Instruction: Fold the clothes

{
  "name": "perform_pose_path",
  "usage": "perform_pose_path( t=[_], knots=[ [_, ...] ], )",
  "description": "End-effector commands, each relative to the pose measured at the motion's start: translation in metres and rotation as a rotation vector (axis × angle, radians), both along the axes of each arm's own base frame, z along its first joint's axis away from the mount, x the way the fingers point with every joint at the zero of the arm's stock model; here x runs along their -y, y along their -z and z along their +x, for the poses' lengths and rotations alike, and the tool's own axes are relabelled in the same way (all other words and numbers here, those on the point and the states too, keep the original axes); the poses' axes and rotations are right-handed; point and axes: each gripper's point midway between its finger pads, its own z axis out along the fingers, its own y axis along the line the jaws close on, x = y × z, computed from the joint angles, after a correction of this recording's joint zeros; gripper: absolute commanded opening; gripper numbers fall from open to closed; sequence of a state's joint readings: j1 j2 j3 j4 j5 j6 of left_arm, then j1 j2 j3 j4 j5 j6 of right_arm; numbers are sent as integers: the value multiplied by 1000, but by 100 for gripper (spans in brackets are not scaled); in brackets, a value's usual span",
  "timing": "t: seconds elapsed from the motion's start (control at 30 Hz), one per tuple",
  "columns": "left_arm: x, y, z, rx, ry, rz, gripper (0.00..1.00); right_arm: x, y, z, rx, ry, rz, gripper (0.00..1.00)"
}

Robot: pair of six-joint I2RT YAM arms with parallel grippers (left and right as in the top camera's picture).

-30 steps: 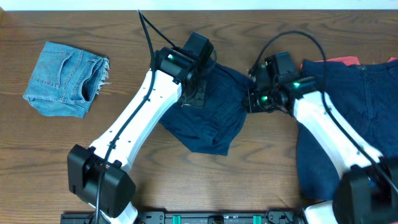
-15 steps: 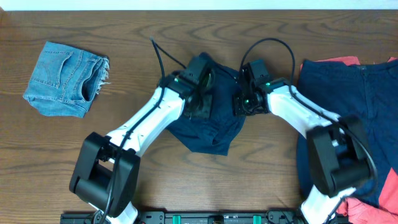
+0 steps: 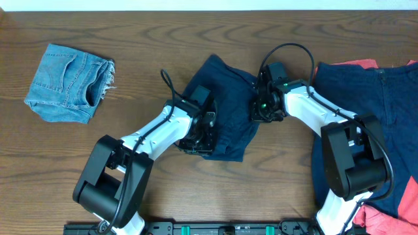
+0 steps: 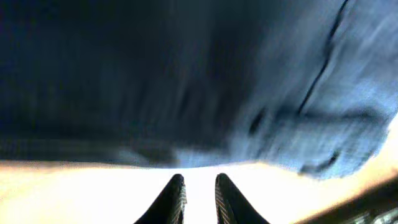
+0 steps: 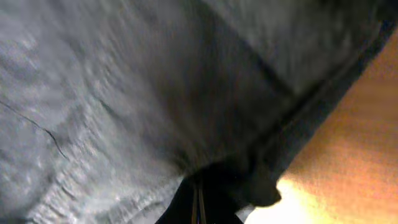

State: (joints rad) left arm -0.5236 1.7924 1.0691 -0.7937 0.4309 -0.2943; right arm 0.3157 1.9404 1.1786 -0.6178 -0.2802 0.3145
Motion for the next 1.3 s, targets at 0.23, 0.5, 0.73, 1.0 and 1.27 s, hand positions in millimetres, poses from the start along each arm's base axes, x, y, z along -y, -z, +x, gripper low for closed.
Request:
perform_pose_path(
  t=[0.23, 0.5, 0.73, 1.0, 1.27],
  knots=[
    [-37, -77, 44, 174, -46, 48, 20, -29, -78, -14, 145, -181, 177, 4],
    [-94, -59, 65, 126, -364, 131, 13, -63, -81, -36, 139, -286, 196, 4],
    [-73, -11, 69, 71, -405, -6, 6, -71, -62, -42, 121, -287, 108, 4],
    [-97, 37, 108, 143, -548, 61, 6, -86, -46, -55, 70, -332, 117, 3],
    [-62, -17, 183, 394, -442, -250, 11, -98, -49, -48, 130, -353, 124, 2]
  ],
)
